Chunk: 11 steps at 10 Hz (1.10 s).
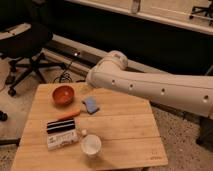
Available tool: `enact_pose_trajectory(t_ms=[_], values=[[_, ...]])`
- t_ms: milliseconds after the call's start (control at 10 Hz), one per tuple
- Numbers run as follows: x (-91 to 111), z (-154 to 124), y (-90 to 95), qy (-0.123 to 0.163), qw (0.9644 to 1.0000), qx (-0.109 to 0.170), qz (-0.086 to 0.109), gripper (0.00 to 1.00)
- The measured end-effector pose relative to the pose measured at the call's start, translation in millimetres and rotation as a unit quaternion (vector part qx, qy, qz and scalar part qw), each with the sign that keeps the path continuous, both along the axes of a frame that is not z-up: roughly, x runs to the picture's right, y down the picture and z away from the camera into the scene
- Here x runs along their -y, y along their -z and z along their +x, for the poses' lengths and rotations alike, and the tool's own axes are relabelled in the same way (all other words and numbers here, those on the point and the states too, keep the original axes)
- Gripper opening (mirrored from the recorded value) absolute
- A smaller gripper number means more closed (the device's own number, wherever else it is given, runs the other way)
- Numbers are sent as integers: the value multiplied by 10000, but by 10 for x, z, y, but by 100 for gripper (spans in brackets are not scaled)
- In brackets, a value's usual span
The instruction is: Place the ceramic cup in the ceramic bowl
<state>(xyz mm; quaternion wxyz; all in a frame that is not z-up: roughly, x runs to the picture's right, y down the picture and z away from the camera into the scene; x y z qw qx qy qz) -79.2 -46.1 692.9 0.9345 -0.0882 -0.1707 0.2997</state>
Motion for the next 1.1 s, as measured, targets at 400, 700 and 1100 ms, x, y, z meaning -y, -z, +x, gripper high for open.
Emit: enact_pose_trajectory(t_ms=[400, 700, 1100], values=[[-268, 68, 89, 42, 9997, -59, -238, 80], [-594, 118, 289, 42, 9996, -31, -284, 80], [-1370, 109, 571, -101, 9986, 176, -496, 80]])
